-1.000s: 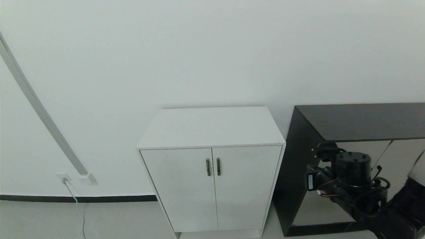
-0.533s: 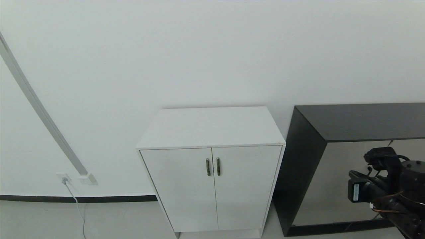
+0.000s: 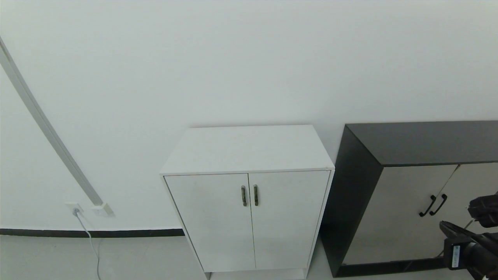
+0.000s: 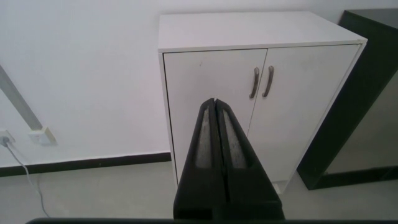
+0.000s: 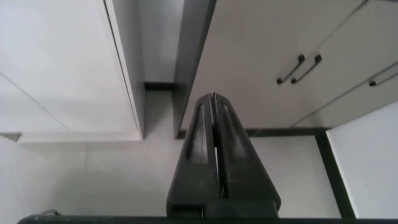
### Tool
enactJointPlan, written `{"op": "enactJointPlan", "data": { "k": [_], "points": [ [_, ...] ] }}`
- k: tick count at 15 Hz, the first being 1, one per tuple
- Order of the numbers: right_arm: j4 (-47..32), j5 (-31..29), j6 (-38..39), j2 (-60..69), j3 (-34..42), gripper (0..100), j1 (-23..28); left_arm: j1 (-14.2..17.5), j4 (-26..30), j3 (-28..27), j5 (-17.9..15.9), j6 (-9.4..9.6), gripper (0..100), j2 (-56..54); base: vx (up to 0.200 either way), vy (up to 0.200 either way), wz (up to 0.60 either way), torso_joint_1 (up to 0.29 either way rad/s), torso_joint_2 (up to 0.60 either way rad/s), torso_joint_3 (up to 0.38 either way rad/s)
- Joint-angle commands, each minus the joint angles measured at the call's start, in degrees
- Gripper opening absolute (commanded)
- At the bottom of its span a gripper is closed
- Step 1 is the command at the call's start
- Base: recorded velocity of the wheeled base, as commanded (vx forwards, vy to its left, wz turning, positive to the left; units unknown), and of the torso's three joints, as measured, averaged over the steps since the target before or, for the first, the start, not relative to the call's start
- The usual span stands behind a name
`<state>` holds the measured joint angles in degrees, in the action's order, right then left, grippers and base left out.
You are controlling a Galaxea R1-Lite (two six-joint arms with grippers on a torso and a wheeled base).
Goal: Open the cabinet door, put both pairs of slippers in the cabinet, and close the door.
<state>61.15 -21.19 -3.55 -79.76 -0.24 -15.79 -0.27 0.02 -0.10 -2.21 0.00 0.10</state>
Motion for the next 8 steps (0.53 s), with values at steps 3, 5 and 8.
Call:
{"op": "enactJointPlan", "data": {
  "k": [3,5,8],
  "points": [
    [-14.5,0.5,-0.1,17.6,0.2,0,0.4,0.0,0.1,0.0,0.0,0.0,0,0.0,0.0,0.0,0.0,0.0,0.0,0.0],
    [-22.5,1.1,-0.1,24.4,0.2,0,0.3,0.0,0.1,0.0,0.0,0.0,0,0.0,0.0,0.0,0.0,0.0,0.0,0.0],
    [-34.0,4.6,0.1,34.8,0.2,0,0.3,0.0,0.1,0.0,0.0,0.0,0,0.0,0.0,0.0,0.0,0.0,0.0,0.0]
  ]
}}
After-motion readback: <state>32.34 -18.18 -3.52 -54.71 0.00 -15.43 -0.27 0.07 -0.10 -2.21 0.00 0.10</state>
